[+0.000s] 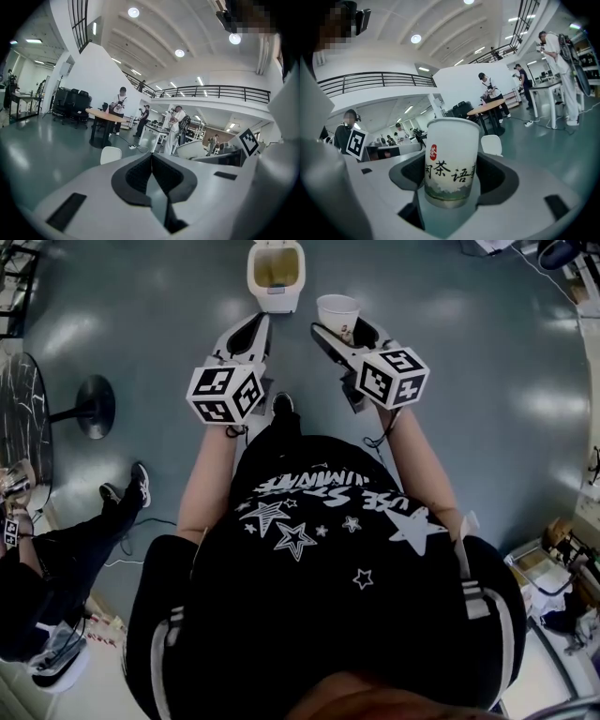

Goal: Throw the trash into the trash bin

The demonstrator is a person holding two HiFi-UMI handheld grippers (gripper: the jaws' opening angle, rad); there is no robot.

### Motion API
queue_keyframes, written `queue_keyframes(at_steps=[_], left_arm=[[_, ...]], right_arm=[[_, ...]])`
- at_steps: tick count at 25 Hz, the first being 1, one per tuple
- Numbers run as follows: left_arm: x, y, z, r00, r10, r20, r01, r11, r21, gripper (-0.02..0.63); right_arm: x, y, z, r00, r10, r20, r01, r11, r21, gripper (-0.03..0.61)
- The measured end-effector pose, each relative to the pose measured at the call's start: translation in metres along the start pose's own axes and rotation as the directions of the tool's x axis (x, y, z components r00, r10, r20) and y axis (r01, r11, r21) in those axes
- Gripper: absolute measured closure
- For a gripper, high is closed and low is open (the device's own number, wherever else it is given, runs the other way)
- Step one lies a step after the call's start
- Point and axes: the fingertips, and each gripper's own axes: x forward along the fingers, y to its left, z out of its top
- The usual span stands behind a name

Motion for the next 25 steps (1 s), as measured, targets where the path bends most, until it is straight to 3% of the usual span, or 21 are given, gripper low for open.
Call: queue_keyframes(at_steps=[11, 25], left_arm=[[0.019, 0.061, 0.021, 1.000, -0.029, -0.003, 0.029, 0.999, -0.023, 0.603], [0.032, 0.090, 0.028, 0.998, -0.064, -0.010, 0.064, 0.997, -0.035, 0.603]], right_arm=[[0.062, 0.007, 0.033, 0.999, -0.043, 0.011, 0.043, 0.999, -0.015, 0.261], [0.082, 0.001, 0.027, 0.994, -0.104, -0.019, 0.104, 0.995, 0.000, 0.261]])
